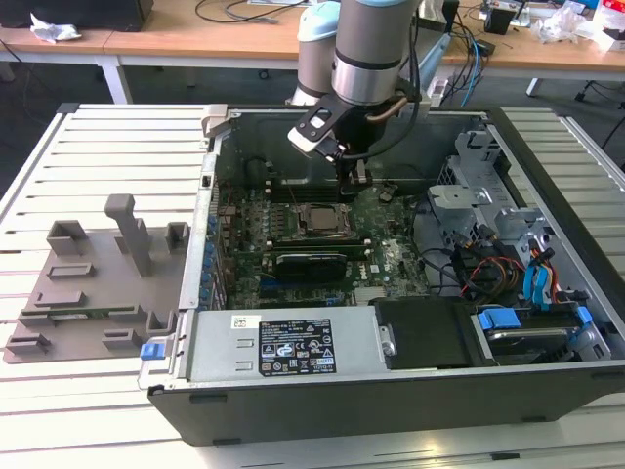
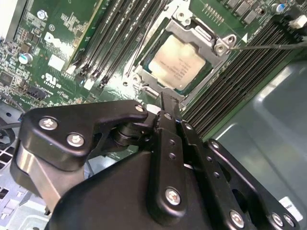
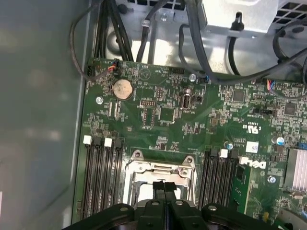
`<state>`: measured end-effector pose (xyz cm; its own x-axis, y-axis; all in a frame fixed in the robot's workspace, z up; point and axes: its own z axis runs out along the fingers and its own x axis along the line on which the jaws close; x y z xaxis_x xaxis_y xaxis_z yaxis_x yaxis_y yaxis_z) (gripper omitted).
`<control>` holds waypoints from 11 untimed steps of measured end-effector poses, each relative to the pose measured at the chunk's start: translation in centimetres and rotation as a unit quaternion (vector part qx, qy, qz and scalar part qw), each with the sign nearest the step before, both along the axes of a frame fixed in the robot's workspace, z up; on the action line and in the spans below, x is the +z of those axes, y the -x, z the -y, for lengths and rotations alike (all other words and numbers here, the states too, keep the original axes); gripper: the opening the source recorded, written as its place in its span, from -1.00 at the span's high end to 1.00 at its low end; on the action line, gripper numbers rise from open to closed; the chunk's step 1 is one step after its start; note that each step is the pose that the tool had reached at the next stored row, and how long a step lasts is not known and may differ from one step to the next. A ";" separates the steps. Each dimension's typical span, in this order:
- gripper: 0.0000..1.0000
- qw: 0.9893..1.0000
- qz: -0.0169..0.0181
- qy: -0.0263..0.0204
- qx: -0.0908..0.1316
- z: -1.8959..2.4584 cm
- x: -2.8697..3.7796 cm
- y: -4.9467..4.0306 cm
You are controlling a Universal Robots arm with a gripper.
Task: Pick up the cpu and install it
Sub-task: 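Close the cpu cover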
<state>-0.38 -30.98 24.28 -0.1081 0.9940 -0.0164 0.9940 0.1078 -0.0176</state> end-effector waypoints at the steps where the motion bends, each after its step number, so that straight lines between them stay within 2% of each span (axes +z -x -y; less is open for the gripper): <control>1: 0.79 1.000 0.000 0.000 0.000 0.00 -0.01 0.09; 11: 0.79 1.000 0.000 0.000 0.000 0.00 -0.18 1.61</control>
<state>-1.99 -30.98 24.10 -0.1080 0.9940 -0.0165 0.9940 0.1077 -0.0176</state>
